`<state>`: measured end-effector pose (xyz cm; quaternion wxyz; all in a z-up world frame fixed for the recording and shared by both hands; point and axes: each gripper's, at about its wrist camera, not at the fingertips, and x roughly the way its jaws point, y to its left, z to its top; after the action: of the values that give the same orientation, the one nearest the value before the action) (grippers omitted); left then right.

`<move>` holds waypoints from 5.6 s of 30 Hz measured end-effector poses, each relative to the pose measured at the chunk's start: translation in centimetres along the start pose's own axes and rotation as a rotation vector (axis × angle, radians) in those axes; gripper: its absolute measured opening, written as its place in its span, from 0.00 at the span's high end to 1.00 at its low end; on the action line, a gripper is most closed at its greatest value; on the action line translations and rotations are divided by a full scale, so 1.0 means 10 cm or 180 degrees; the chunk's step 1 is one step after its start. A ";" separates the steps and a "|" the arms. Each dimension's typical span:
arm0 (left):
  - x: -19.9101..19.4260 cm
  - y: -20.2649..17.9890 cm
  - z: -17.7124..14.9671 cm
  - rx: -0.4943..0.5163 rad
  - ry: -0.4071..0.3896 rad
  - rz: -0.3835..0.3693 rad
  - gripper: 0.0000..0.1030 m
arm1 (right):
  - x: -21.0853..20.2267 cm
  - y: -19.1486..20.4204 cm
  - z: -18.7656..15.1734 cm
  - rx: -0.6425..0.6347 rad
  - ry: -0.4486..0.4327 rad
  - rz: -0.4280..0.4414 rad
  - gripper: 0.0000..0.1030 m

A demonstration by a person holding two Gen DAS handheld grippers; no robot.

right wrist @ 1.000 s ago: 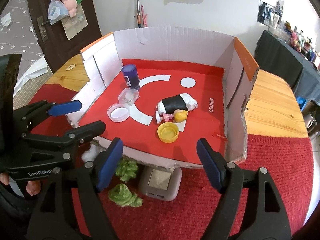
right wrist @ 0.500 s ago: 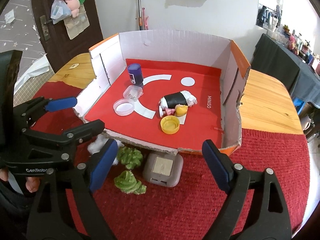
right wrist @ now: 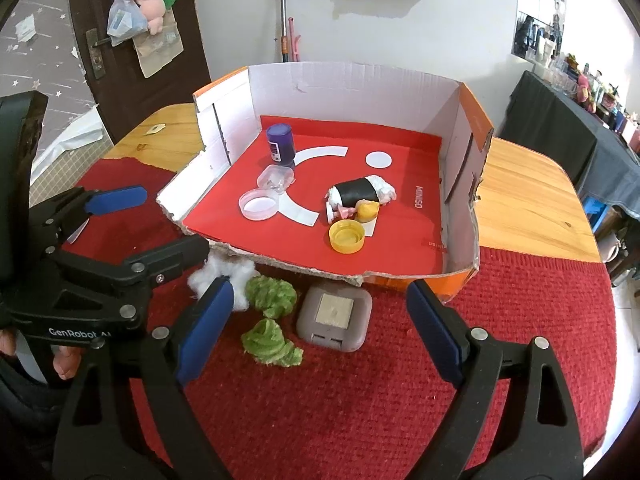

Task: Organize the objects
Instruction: 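Open both tools and withdraw them from the box, then grasp the white fluffy star with the left tool while the right tool grasps the grey case, then lift and carry the fluffy star and grey case toward the orange box with both tools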

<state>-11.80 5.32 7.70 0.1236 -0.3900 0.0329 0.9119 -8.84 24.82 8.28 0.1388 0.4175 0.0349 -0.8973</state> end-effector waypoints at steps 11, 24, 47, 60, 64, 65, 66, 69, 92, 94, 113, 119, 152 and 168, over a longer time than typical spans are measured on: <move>-0.10 0.01 -0.06 -0.0047 -0.0041 0.0019 0.02 | -0.09 0.07 -0.08 -0.0012 -0.0026 0.0007 0.14; -0.13 0.01 -0.10 -0.0051 -0.0040 0.0021 0.02 | -0.16 0.14 -0.20 -0.0025 -0.0027 0.0014 0.14; -0.03 -0.04 -0.38 -0.0057 0.0091 0.0024 0.02 | -0.10 0.16 -0.47 -0.0007 0.0052 0.0066 0.15; 0.17 -0.05 -0.41 -0.0014 0.0248 -0.0083 0.13 | 0.03 -0.04 -0.46 0.0157 0.0089 0.0003 0.40; 0.25 -0.04 -0.42 -0.0022 0.0305 -0.0098 0.13 | 0.10 -0.11 -0.44 0.0195 0.0118 -0.0027 0.41; 0.27 -0.04 -0.42 -0.0024 0.0320 -0.0099 0.13 | 0.12 -0.12 -0.44 0.0200 0.0129 -0.0031 0.41; 0.29 -0.04 -0.42 -0.0025 0.0332 -0.0101 0.13 | 0.15 -0.13 -0.43 0.0204 0.0138 -0.0031 0.41; 0.34 -0.03 -0.43 -0.0026 0.0376 -0.0113 0.13 | 0.22 -0.15 -0.42 0.0214 0.0169 -0.0026 0.41; 0.47 -0.05 -0.36 0.0060 0.0409 -0.0103 0.13 | 0.56 -0.17 -0.28 0.0227 0.0305 0.0055 0.41; 0.47 -0.06 -0.36 0.0055 0.0400 -0.0088 0.13 | 0.56 -0.18 -0.28 0.0224 0.0299 0.0057 0.42; 0.34 -0.16 -0.40 0.0078 0.0367 -0.0295 0.61 | 0.42 -0.12 -0.35 0.0230 0.0279 0.0136 0.51; 0.27 -0.11 -0.42 -0.0010 0.0354 -0.0340 0.63 | 0.31 -0.08 -0.37 0.0215 0.0230 0.0162 0.51; -0.23 -0.11 -0.34 -0.0032 0.0011 -0.0296 0.63 | -0.11 0.13 -0.32 0.0082 -0.0044 0.0218 0.51; -0.22 -0.07 -0.16 -0.0027 -0.0030 -0.0301 0.63 | -0.11 0.06 -0.17 0.0088 -0.0053 0.0279 0.51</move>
<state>-9.01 5.31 8.23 0.1651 -0.3873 0.0100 0.9070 -6.73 24.76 8.10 0.1725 0.4130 0.0029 -0.8942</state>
